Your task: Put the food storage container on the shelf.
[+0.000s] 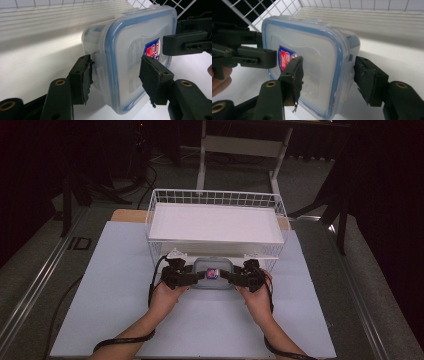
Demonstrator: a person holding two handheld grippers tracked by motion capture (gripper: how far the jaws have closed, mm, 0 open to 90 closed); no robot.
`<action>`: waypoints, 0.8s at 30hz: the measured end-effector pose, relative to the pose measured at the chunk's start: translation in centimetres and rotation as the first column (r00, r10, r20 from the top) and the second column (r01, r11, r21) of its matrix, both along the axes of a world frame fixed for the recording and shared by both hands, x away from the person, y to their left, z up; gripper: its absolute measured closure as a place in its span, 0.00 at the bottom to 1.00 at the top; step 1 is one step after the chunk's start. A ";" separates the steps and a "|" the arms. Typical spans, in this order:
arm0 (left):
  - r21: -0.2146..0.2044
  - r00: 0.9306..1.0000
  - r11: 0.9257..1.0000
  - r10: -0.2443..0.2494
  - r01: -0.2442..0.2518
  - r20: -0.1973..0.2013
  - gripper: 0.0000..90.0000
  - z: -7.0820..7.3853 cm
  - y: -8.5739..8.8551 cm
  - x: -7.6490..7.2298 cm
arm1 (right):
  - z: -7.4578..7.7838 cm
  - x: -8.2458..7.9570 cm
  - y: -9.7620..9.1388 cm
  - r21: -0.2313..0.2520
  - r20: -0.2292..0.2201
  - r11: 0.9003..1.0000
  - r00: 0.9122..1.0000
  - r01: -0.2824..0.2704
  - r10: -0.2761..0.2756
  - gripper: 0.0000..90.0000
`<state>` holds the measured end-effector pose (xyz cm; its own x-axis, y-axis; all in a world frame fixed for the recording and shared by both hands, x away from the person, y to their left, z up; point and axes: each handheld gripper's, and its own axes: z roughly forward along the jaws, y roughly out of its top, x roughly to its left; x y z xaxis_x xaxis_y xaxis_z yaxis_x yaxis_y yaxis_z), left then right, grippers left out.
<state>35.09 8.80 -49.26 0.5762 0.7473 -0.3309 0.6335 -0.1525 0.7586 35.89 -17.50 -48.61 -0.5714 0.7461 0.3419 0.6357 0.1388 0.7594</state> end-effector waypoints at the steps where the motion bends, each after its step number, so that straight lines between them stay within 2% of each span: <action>1: 0.000 1.000 1.000 -0.001 0.001 0.003 0.50 -0.1 0.0 0.2 | -0.1 0.2 0.0 -0.001 0.001 1.000 1.000 0.003 -0.003 0.46; 5: -0.007 1.000 1.000 -0.001 0.001 -0.003 0.50 -0.6 -0.3 0.8 | -0.4 0.7 -0.2 -0.004 0.003 1.000 1.000 0.015 -0.015 0.46; 7: -0.007 1.000 1.000 0.005 -0.005 0.009 0.50 -0.7 -0.4 1.0 | -0.6 1.0 -0.3 0.001 -0.003 1.000 1.000 0.019 -0.019 0.46; 11: 0.011 1.000 1.000 0.000 0.000 -0.009 0.49 -0.8 -0.5 1.6 | -0.9 1.5 -0.3 0.011 -0.007 1.000 1.000 0.022 -0.022 0.46; 14: -0.001 1.000 1.000 0.005 -0.005 -0.014 0.49 -1.0 -0.4 1.9 | -1.2 1.6 -0.3 0.013 -0.003 1.000 1.000 0.029 -0.029 0.46; 19: 0.006 1.000 1.000 -0.001 0.000 0.012 0.49 -1.0 -0.4 2.0 | -1.5 2.0 -0.4 0.044 -0.021 0.998 0.999 0.038 -0.037 0.46; 21: -0.004 1.000 1.000 -0.002 0.002 0.015 0.49 -1.1 -0.4 1.9 | -1.6 2.0 -0.4 0.047 -0.014 0.998 0.999 0.035 -0.035 0.45; 24: -0.011 0.999 1.000 -0.008 0.009 0.046 0.49 -1.4 -0.3 2.0 | -1.6 2.1 -0.4 0.029 0.016 0.999 1.000 0.023 -0.024 0.45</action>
